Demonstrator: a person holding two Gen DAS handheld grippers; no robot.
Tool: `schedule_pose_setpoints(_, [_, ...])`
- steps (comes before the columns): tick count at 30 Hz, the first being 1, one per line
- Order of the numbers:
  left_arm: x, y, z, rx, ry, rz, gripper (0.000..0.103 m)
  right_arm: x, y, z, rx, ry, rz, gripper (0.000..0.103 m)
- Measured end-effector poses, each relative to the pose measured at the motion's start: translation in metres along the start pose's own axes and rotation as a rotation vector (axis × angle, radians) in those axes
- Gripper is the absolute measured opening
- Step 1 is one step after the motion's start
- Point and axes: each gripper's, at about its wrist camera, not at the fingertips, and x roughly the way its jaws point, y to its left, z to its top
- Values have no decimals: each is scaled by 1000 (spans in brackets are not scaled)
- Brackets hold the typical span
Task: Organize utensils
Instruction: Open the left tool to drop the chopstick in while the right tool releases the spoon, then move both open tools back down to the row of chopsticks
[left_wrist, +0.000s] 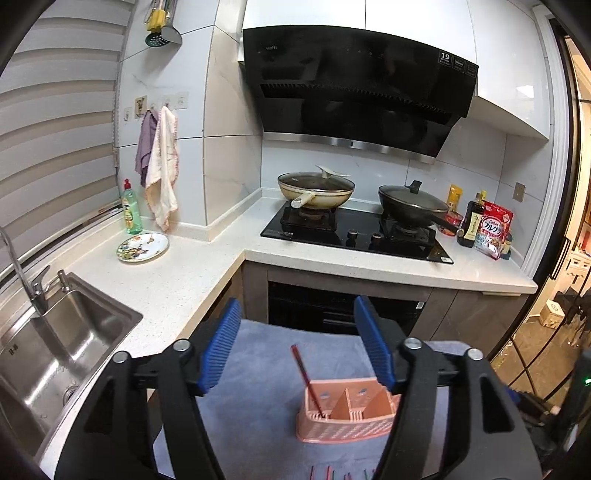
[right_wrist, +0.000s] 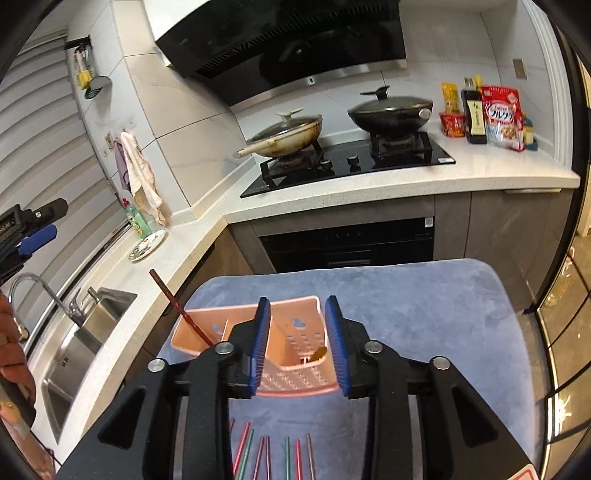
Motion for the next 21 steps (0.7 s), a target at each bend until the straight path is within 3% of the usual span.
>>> schedule_pose_setpoints(4, [-20,11,-35,27,42,27,67,-32,-5,-32,-19,14,-14,37])
schedule_pose_setpoints(9, [-37,26,-108,45,143,47,68,-60,-15,-95,-54,74,-71,38])
schedule_pose_setpoints(15, [-51,37,-191,52,250,71,67,-74,-17,-165,-72,151,-92,38])
schedule_pose_setpoints(21, [-58,44,-246,12,330,51,67,-74,-9,-216,-125,193,-140,38])
